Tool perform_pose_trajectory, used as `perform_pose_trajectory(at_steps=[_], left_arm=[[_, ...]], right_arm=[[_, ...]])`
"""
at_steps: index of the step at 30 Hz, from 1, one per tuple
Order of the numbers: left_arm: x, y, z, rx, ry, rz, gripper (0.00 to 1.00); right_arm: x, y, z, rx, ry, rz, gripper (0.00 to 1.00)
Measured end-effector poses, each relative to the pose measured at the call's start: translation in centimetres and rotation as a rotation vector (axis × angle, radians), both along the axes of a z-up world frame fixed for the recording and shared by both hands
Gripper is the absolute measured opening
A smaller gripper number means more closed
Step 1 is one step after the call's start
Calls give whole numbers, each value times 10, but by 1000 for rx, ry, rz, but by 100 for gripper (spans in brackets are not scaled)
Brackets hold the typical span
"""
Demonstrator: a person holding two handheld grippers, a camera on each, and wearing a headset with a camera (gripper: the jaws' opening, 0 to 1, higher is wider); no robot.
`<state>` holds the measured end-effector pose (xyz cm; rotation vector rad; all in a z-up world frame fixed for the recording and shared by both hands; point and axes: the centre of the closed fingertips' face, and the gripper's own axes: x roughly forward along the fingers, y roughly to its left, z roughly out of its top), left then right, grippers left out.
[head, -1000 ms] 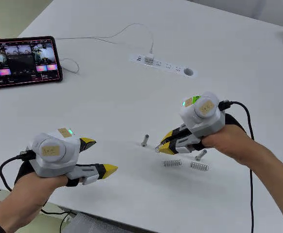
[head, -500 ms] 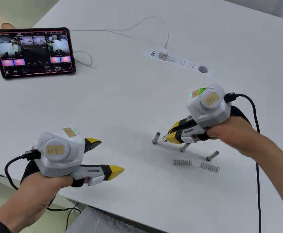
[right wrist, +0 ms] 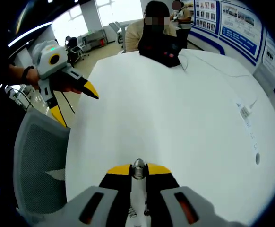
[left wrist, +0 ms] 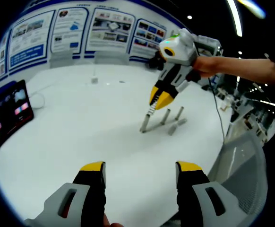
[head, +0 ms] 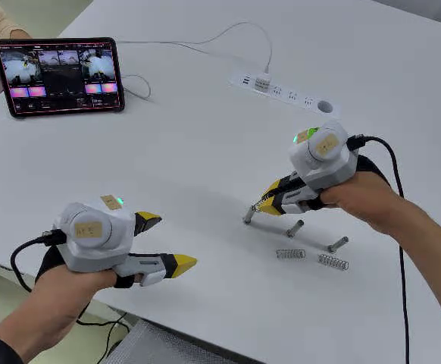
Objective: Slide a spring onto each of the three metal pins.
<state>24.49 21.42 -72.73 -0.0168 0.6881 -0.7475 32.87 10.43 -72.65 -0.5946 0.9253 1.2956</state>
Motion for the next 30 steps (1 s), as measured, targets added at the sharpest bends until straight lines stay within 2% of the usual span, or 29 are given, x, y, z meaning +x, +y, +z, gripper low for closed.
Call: perform_pose_trajectory(at_steps=[10, 25, 30], left_arm=[[-3, 3, -1, 1, 8, 7, 60], [-2, 8, 2, 6, 1, 21, 61], [-2, 10, 3, 5, -1, 26, 61]], right_arm=[[1, 3, -6, -15, -6, 35, 13], [2, 8, -18, -50, -17, 95, 13], [2, 9, -26, -63, -24, 123, 13]])
